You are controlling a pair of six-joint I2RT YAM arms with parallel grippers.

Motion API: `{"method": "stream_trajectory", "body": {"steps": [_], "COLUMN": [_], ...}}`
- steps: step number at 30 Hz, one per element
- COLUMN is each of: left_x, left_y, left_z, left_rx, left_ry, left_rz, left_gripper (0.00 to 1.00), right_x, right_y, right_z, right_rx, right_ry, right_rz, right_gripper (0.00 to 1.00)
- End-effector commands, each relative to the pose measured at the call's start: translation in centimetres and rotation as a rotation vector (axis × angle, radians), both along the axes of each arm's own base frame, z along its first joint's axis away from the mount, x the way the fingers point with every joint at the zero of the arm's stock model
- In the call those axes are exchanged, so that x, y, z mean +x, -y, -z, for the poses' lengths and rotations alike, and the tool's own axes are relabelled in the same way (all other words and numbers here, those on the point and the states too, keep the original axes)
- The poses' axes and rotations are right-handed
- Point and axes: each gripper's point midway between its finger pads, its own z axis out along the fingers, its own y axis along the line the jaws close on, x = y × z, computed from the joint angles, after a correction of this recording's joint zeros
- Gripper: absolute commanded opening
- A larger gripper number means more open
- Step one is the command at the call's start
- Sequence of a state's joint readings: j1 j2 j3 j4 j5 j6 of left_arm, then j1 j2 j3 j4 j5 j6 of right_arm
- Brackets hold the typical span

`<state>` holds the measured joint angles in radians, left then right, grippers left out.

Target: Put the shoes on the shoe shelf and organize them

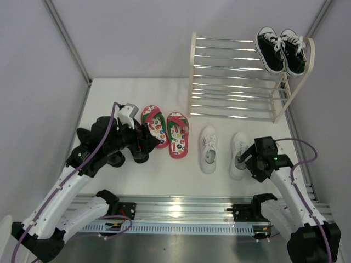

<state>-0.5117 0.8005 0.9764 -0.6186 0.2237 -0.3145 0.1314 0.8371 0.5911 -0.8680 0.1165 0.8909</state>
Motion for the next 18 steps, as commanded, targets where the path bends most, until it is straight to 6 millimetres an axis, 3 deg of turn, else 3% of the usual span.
{"method": "stream_trajectory", "body": {"steps": [1,11,18], "left_x": [0.2,0.8,1.1], "left_y": [0.7,0.9,0.9], "left_z": [-0.5,0.5,1.0], "left_rx": [-0.012,0.012,0.026], "left_ry": [0.008,-0.016,-0.026], "left_rz": [0.013,-0.005,-0.010], "left_gripper": [0.99,0.99,0.99], "right_x": [1.2,1.2,2.0], "right_y": [-0.7,-0.4,0.0], "right_z": [-0.4,1.3,0.4], "right_rx": [0.004,-0.080,-0.122], "right_ry": [0.031,-0.062,-0.031], "right_rz": [-0.018,-0.051,-0.065], "right_gripper": [0.88,0.83,0.61]}}
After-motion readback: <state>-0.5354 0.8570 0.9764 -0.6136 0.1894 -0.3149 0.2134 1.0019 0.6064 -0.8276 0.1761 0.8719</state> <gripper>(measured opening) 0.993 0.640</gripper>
